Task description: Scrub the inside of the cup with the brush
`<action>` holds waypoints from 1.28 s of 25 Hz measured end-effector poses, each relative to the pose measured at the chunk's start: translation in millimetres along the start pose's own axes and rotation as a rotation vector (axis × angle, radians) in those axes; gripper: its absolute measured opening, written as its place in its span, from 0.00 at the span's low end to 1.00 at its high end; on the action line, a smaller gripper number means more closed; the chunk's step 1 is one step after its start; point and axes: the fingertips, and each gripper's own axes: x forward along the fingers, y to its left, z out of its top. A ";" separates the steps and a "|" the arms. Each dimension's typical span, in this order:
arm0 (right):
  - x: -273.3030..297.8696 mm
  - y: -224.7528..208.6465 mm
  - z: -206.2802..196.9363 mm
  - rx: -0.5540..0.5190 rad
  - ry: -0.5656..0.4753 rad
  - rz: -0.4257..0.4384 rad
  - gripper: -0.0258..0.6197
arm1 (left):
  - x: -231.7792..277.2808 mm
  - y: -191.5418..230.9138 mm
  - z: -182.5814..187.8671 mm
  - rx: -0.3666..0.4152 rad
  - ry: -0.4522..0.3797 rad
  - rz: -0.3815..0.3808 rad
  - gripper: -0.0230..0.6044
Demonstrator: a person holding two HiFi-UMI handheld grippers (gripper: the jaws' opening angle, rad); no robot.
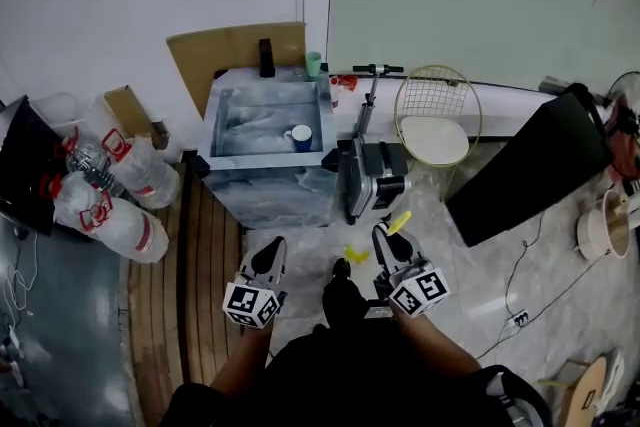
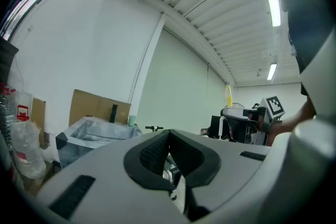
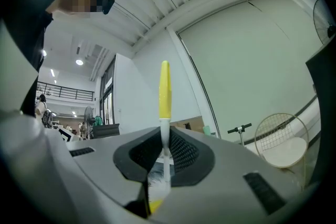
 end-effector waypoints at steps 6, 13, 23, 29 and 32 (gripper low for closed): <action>68.5 -57.5 -8.6 0.034 -0.003 0.031 0.12 | 67.2 38.3 1.6 0.018 -0.001 0.030 0.06; 163.7 -105.1 -3.8 0.051 0.026 0.113 0.12 | 143.5 95.0 8.9 0.085 0.056 0.101 0.25; 262.8 -175.6 3.9 0.080 0.014 0.187 0.12 | 230.8 177.1 2.9 0.243 0.224 0.084 0.30; 299.8 -210.5 6.4 0.101 -0.007 0.169 0.12 | 272.3 211.6 10.0 0.437 0.369 -0.008 0.32; 315.8 -224.8 6.5 0.105 -0.016 0.149 0.12 | 296.5 226.6 3.0 0.529 0.457 -0.096 0.33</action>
